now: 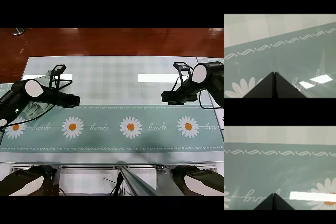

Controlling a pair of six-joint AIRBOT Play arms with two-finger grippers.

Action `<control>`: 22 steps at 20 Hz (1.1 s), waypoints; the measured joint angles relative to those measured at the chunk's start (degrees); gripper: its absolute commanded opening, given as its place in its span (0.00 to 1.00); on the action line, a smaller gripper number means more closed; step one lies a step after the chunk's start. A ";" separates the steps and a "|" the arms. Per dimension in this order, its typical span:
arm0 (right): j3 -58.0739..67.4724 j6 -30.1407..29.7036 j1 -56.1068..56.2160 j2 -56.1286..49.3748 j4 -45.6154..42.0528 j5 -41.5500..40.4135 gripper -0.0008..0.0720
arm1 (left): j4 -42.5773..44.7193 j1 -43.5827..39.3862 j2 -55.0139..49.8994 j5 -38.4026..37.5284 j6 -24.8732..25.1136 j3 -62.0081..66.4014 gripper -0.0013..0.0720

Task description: Fold the shirts.

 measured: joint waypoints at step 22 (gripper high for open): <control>0.00 0.02 0.00 -0.02 -0.09 -0.70 0.04 | 0.00 -0.02 -0.02 0.87 -0.02 0.00 0.05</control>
